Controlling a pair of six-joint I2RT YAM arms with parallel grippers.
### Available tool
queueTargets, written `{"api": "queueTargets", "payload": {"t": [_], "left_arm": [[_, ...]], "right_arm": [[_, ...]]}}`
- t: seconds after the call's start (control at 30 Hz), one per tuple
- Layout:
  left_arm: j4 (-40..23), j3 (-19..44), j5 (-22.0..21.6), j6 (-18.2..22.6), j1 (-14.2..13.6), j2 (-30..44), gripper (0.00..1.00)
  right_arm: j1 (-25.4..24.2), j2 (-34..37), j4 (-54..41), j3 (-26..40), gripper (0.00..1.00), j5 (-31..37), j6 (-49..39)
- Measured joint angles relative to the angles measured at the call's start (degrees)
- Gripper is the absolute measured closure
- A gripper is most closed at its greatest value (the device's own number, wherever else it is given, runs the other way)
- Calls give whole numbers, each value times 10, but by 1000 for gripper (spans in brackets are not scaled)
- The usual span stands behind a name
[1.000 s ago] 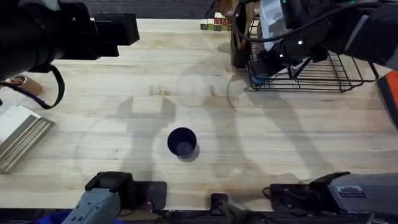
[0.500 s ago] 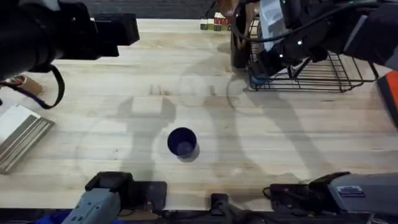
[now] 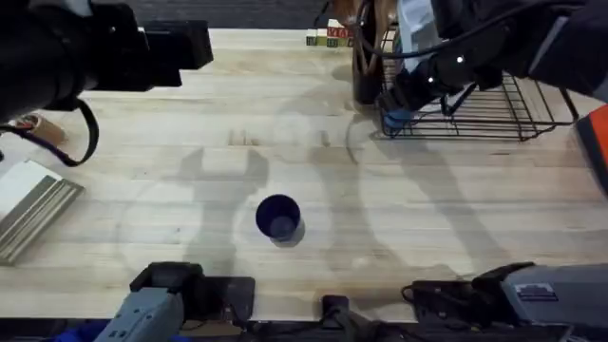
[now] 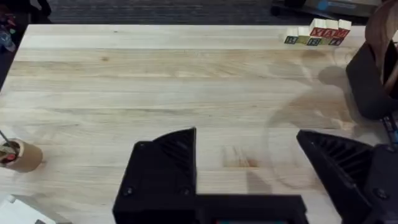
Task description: Pick up the cup on the table and put them onto the rack.
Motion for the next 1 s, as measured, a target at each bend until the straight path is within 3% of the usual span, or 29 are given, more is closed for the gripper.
{"api": "queueTargets", "payload": {"t": [0.3,0.53,0.63,0.67,0.83,1.0], "left_arm": [[0,0,0,0,0,0,8],[0,0,0,0,0,0,8],[0,0,0,0,0,0,8],[0,0,0,0,0,0,8],[0,0,0,0,0,0,8],[0,0,0,0,0,0,8]], "right_arm": [[0,-27,-6,10,633,0,0],[7,-115,-50,10,560,0,0],[28,-142,-59,10,458,0,0],[60,-164,-61,11,334,0,0],[124,-183,-62,12,32,-1,-4],[189,-183,-63,12,8,-2,-4]]}}
